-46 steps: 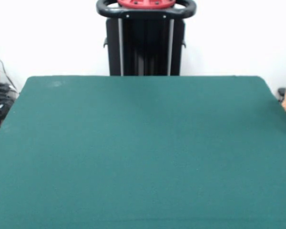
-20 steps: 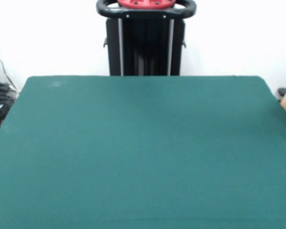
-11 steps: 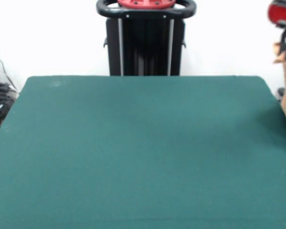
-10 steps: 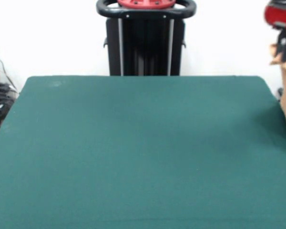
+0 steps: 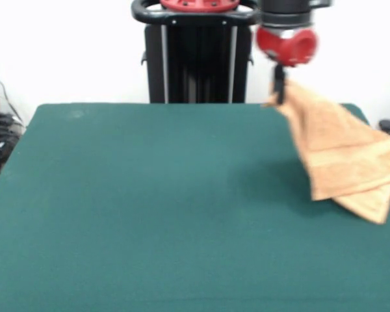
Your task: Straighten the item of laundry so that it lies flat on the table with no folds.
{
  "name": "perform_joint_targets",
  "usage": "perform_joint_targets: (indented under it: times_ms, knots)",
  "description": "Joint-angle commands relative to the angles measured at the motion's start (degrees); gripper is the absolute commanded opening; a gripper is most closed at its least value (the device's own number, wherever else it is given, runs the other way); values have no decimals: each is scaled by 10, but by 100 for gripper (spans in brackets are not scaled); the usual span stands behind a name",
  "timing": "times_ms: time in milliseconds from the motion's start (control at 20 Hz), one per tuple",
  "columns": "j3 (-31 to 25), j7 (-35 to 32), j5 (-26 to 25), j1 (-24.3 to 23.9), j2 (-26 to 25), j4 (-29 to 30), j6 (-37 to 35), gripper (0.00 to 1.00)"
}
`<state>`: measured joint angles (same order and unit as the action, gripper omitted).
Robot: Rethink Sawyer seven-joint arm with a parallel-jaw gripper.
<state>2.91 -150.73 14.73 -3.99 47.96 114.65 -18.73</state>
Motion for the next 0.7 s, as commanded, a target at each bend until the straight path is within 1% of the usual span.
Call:
perform_joint_targets:
  times_ms: [50,250,350,400,500,650,700]
  knots:
    - [-91,149,-110,-90,3,33,27,0]
    - [-118,135,-180,-155,-34,19,52,0]
    - [-126,120,-217,-173,-60,8,81,0]
    - [-127,111,-232,-176,-73,1,97,0]
    - [-127,100,-263,-182,-90,-19,105,0]
    - [-106,92,-309,-179,-95,-56,111,0]
    - [-110,92,-334,-181,-96,-66,110,0]
